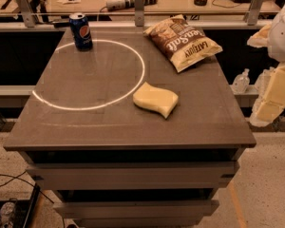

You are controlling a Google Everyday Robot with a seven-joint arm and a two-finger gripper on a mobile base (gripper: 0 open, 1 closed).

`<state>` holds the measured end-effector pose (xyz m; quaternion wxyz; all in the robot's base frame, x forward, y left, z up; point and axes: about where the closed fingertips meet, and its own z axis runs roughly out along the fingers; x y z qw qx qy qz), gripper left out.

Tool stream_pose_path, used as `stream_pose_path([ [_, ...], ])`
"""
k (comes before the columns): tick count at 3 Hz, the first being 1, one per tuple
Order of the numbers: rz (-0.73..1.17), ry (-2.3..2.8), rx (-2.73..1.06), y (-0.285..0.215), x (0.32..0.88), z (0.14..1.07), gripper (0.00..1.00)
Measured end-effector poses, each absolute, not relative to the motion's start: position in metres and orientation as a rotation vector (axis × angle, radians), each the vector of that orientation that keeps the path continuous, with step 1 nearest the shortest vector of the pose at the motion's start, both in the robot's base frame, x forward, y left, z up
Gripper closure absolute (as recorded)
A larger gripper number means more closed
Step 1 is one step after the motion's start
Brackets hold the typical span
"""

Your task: Move brown chip bag near sponge

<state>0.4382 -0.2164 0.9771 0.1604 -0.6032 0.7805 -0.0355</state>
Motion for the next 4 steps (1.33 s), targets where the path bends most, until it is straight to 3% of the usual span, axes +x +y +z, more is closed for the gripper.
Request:
stream_pose_path([
  [2,-0.154,2.281,-1.564,-0.224,0.446,0.979,0.00],
  [4,-0.334,2.371,-0.956,-0.282,0.449,0.973,0.00],
])
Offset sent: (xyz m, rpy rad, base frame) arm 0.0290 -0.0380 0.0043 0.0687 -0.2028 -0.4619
